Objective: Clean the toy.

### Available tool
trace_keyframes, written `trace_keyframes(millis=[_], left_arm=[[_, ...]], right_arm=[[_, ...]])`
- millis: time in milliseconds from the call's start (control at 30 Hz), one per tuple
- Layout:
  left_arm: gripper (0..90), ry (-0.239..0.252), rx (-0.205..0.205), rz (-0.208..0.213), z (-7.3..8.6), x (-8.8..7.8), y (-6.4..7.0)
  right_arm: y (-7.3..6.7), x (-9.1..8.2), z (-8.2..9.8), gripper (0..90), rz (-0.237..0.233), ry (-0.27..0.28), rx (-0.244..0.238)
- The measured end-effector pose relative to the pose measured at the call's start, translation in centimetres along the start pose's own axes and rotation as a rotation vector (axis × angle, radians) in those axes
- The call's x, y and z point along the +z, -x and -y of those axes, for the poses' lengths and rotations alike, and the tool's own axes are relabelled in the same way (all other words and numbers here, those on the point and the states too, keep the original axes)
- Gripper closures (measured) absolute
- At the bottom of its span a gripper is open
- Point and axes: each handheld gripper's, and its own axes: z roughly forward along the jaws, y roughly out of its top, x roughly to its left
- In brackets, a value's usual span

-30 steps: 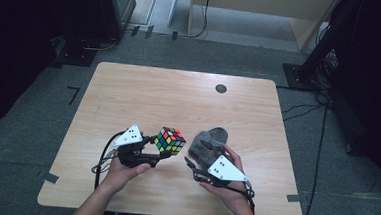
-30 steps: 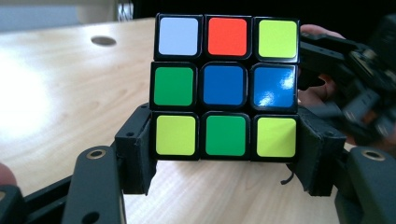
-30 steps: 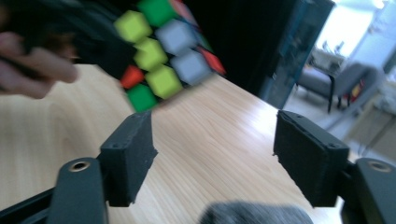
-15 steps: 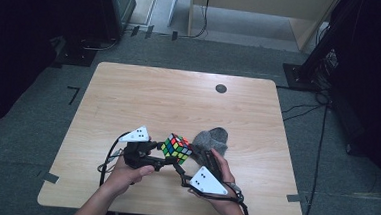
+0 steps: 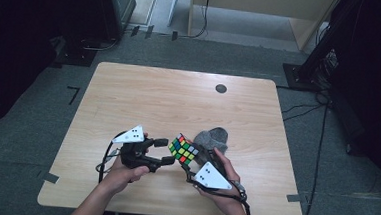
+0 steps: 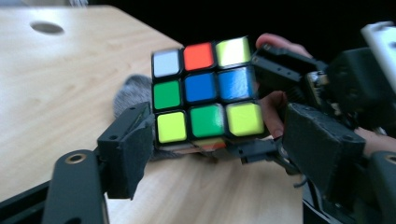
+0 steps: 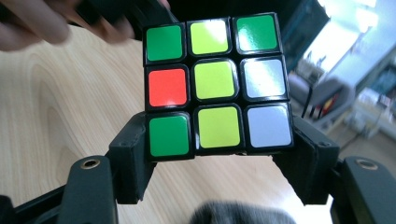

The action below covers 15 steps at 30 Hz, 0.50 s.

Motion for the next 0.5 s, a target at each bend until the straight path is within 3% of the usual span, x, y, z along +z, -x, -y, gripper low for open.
trace_keyframes(millis=[100,133,167,200,267,333,433,500], left_arm=[[19.9,-0.03,0.075,-0.066,0.4,0.3,0.2],[18.1,-0.041,0.093,-0.078,0.5,0.4,0.2],[18.1,-0.051,0.12,-0.098,0.7,0.6,0.3],[17.9,-0.066,0.171,-0.143,0.9,0.9,0.6],[17.6,-0.086,0.23,-0.185,1.2,1.4,1.1],[17.2,-0.102,0.318,-0.238,1.6,1.9,1.7],[17.2,-0.104,0.377,-0.261,1.9,2.2,2.2],[17.1,-0.104,0.409,-0.286,2.1,2.3,2.4]], right_arm=[[0.9,-0.3,0.1,33.9,-0.019,-0.012,0.101],[1.4,-0.5,-0.1,34.0,-0.027,-0.013,0.161],[1.4,-0.5,-0.1,34.0,-0.027,-0.013,0.161],[1.6,-0.6,-0.2,34.0,-0.034,-0.019,0.195],[2.0,-0.7,-0.4,34.0,-0.059,-0.034,0.265],[2.2,-0.8,-0.6,34.0,-0.082,-0.057,0.332],[2.2,-0.9,-1.2,34.0,-0.116,-0.079,0.416],[2.2,-0.9,-1.4,34.0,-0.122,-0.086,0.433]])
